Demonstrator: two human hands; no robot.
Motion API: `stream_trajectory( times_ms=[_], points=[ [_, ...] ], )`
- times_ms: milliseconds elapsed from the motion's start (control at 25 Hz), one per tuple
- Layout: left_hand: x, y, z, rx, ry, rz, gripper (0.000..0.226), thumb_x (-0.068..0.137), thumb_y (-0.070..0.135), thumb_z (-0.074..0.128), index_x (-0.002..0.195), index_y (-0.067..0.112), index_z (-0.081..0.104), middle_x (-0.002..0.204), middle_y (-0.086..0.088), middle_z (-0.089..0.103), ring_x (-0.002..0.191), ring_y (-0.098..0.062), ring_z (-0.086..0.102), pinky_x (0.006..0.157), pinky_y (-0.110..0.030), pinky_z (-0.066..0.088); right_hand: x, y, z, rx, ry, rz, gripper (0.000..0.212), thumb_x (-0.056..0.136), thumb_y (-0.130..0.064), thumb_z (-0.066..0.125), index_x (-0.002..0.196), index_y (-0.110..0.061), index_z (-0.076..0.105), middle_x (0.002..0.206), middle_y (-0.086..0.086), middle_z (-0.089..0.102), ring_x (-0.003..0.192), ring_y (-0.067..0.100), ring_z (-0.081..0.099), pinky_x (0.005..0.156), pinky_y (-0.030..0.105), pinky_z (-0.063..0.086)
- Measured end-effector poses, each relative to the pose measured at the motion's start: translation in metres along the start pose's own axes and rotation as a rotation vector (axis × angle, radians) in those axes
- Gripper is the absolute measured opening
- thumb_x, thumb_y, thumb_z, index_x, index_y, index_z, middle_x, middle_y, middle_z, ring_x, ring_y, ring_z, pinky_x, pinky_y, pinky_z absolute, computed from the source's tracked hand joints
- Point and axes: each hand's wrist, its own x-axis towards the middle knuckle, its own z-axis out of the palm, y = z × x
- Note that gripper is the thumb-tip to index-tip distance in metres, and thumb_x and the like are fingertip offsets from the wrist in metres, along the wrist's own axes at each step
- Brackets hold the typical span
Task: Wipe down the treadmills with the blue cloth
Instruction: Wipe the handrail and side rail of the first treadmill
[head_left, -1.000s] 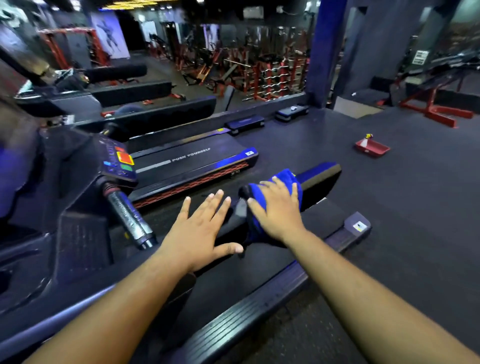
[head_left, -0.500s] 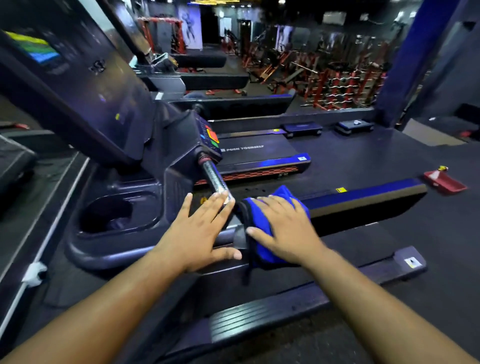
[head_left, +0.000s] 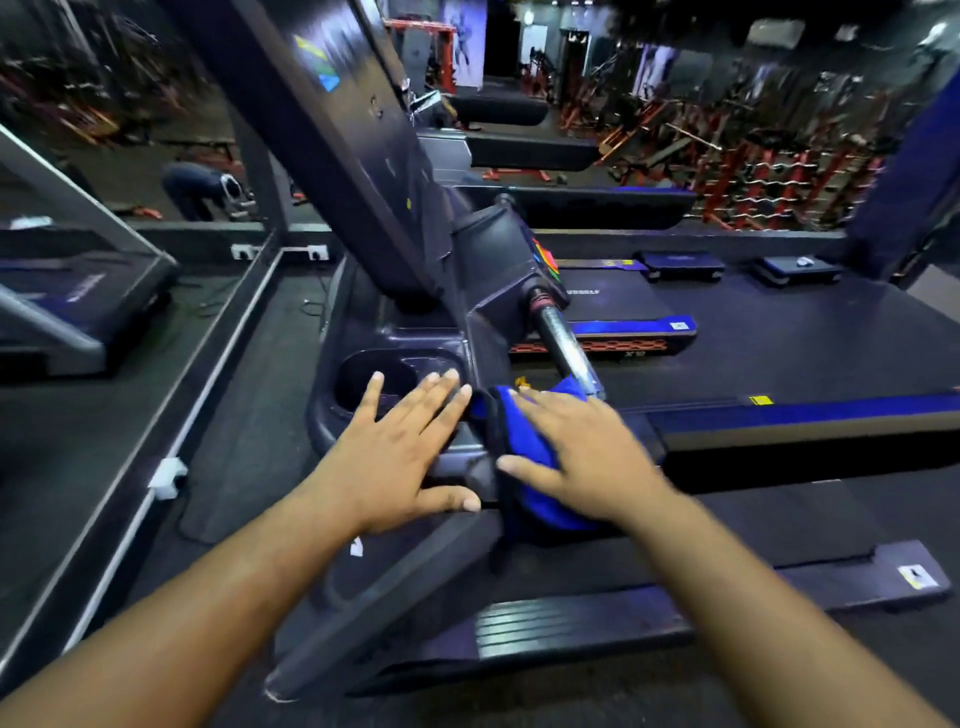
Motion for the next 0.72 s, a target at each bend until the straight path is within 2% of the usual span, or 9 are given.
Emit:
stream_trajectory(
  times_ms=[80, 200, 320, 440, 600, 680, 720],
  points=[
    [-0.012, -0.02, 0.002, -0.022, -0.024, -0.052, 0.112, 0.072, 0.095, -0.001, 0.155, 0.021, -0.012, 0.165, 0.001, -0.012, 0.152, -0.015, -0.009, 0.119, -0.064, 0.004, 0.003, 0.015, -0.008, 0.004, -0.049, 0.034, 0.092, 0.083, -0.085, 0.019, 0.15, -0.026, 0.039, 0.151, -0.001, 0.046, 0.141, 0.013, 0.039, 0.113, 0.04, 0.034],
    [-0.017, -0.029, 0.004, -0.091, 0.012, -0.067, 0.111, 0.073, 0.095, 0.0, 0.157, 0.022, -0.008, 0.166, 0.002, -0.009, 0.152, -0.013, -0.01, 0.121, -0.06, 0.004, 0.005, -0.037, 0.006, -0.061, 0.033, 0.249, 0.087, 0.084, -0.078, 0.026, 0.149, -0.022, 0.04, 0.147, 0.003, 0.05, 0.137, 0.023, 0.043, 0.114, 0.049, 0.029],
    [-0.017, -0.035, 0.005, -0.254, 0.076, -0.035, 0.109, 0.074, 0.093, 0.004, 0.158, 0.024, -0.005, 0.166, 0.005, -0.008, 0.152, -0.008, -0.01, 0.123, -0.053, 0.001, 0.019, -0.091, 0.02, -0.04, 0.022, 0.165, 0.09, 0.085, -0.079, 0.022, 0.155, -0.022, 0.026, 0.158, 0.009, 0.034, 0.144, 0.031, 0.032, 0.115, 0.058, 0.023],
    [-0.022, -0.048, 0.002, -0.377, 0.097, -0.052, 0.106, 0.076, 0.092, 0.009, 0.158, 0.027, -0.006, 0.166, 0.007, -0.011, 0.151, -0.005, -0.01, 0.123, -0.049, -0.002, 0.044, -0.078, 0.005, 0.056, -0.097, 0.139, 0.09, 0.083, -0.083, 0.019, 0.157, -0.032, 0.015, 0.166, -0.002, 0.012, 0.152, 0.025, 0.013, 0.117, 0.058, 0.017],
    [-0.024, -0.079, 0.01, -0.281, -0.01, -0.122, 0.109, 0.074, 0.095, 0.008, 0.157, 0.027, -0.009, 0.166, 0.008, -0.014, 0.151, -0.006, -0.012, 0.123, -0.054, 0.001, 0.013, -0.09, 0.016, -0.026, -0.011, 0.092, 0.085, 0.088, -0.077, 0.022, 0.156, -0.026, 0.023, 0.165, -0.002, 0.018, 0.152, 0.024, 0.016, 0.117, 0.062, 0.017],
    [-0.02, -0.093, 0.013, -0.272, -0.033, -0.056, 0.109, 0.073, 0.095, 0.012, 0.157, 0.028, -0.008, 0.165, 0.009, -0.015, 0.151, -0.005, -0.014, 0.123, -0.052, 0.001, 0.003, -0.092, 0.021, -0.05, 0.021, 0.081, 0.086, 0.087, -0.078, 0.024, 0.156, -0.026, 0.024, 0.164, -0.003, 0.019, 0.152, 0.021, 0.017, 0.117, 0.063, 0.019],
    [-0.015, -0.1, 0.012, -0.273, -0.035, -0.005, 0.11, 0.073, 0.095, 0.014, 0.158, 0.029, -0.007, 0.164, 0.009, -0.016, 0.151, -0.005, -0.014, 0.124, -0.051, 0.0, 0.012, -0.091, 0.018, -0.028, -0.014, 0.12, 0.088, 0.085, -0.081, 0.023, 0.156, -0.028, 0.021, 0.165, -0.004, 0.016, 0.152, 0.02, 0.015, 0.118, 0.062, 0.015]
  ],
)
